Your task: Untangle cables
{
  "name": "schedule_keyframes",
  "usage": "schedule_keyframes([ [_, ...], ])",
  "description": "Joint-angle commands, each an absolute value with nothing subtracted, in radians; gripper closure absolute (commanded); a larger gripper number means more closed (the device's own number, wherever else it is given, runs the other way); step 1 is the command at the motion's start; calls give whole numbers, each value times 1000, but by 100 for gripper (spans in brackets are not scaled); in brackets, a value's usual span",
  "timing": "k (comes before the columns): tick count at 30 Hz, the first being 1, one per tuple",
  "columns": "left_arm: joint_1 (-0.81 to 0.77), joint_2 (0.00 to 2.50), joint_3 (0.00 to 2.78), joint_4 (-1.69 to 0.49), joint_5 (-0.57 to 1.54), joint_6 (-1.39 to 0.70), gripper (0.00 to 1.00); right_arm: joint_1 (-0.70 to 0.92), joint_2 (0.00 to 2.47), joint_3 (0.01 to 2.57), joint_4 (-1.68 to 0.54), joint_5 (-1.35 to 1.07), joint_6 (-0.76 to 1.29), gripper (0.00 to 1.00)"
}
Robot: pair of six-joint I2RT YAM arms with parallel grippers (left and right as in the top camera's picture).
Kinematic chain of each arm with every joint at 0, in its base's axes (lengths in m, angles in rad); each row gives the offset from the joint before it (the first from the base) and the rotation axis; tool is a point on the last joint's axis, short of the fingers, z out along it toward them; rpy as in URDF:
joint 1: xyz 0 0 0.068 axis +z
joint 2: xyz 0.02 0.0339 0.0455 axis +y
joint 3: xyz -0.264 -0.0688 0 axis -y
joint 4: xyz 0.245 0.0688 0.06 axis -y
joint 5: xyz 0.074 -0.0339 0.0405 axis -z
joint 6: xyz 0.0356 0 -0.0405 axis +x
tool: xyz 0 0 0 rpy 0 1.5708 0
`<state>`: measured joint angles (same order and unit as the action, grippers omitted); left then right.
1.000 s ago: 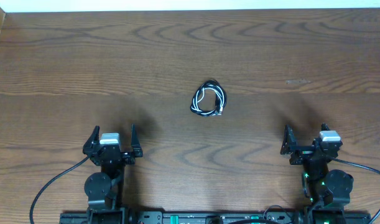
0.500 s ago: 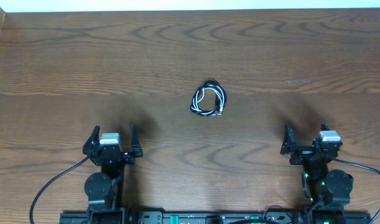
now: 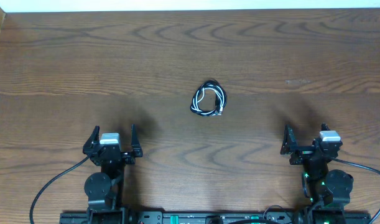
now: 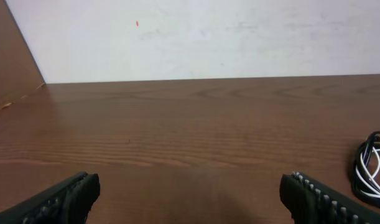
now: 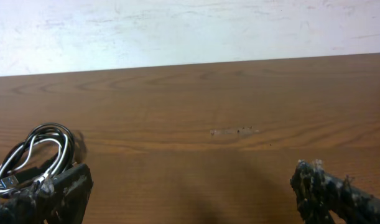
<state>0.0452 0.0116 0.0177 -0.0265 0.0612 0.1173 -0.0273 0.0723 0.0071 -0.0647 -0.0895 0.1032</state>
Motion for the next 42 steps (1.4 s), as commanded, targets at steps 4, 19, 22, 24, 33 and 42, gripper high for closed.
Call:
schedule_keyframes([
  [4, 49, 4, 4, -67, 59, 126, 2, -32, 70, 6, -69, -88, 116, 1],
  [19, 49, 4, 4, -66, 59, 126, 2, -32, 71, 6, -68, -89, 116, 1],
  [22, 49, 4, 4, -66, 58, 127, 2, -32, 72, 6, -70, -89, 118, 1],
  [24, 49, 4, 4, -66, 58, 128, 2, -32, 73, 6, -65, -88, 119, 1],
  [33, 49, 14, 4, -41, 75, 126, 2, -32, 79, 7, -32, -104, 104, 1],
  [42, 49, 160, 144, -67, 192, 25, 2, -32, 163, 74, -12, -166, 103, 1],
])
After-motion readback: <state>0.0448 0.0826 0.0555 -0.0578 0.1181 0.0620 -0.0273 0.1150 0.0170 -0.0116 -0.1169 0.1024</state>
